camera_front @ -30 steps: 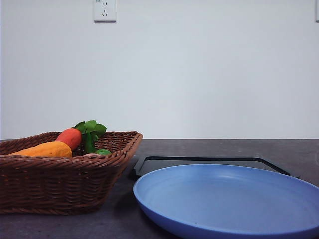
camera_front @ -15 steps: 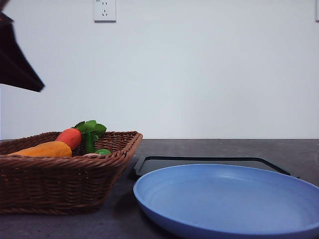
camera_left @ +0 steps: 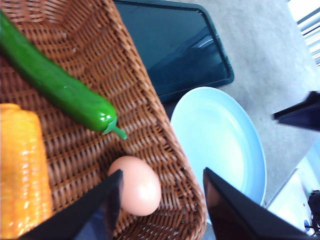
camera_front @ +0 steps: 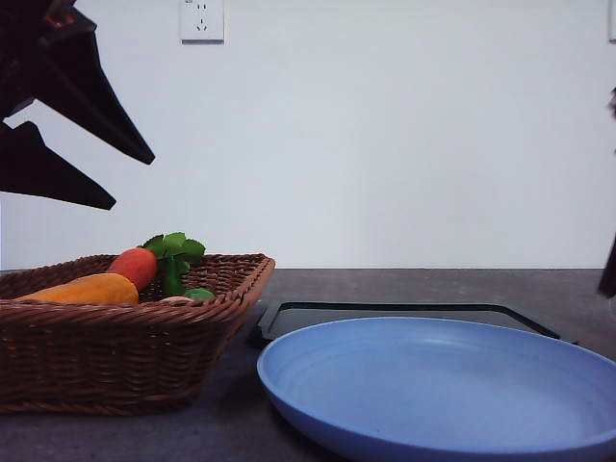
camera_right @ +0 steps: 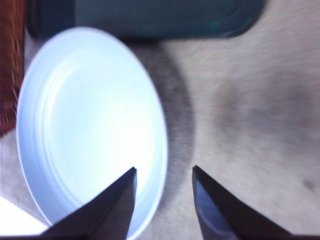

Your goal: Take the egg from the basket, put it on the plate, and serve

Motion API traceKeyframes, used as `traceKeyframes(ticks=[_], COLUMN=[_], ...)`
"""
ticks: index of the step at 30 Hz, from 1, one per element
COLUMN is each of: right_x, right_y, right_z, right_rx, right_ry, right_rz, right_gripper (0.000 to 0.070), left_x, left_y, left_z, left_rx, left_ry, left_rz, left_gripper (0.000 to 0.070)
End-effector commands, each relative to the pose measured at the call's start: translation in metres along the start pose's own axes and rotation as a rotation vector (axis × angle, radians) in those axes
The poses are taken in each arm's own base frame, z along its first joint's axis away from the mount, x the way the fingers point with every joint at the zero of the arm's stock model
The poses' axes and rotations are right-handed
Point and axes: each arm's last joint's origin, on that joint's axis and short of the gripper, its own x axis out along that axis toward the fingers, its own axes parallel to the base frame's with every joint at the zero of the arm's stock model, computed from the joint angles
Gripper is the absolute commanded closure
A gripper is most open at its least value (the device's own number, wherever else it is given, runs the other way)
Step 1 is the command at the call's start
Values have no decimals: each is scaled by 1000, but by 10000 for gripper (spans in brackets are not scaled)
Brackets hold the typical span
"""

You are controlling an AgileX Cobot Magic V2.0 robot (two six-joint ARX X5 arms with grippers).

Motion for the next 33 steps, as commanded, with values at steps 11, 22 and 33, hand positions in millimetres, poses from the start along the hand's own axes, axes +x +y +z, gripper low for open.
traceKeyframes(ticks=[11,22,33], right_x=[45,50,20], right_y=[-5,-3,5], right_z=[14,14,9], right_rx=[-29,-25,-20], right_ry=[98,101,32], right_rz=[21,25,25], right_gripper=[474,700,700], left_x=[0,0,6], left_y=[-3,-3,-13], left_z=[7,7,2], left_rx=[5,-2,-29], left_ry=[-21,-21,18], left_rz=[-12,-13,-36], left_gripper=[358,357,237])
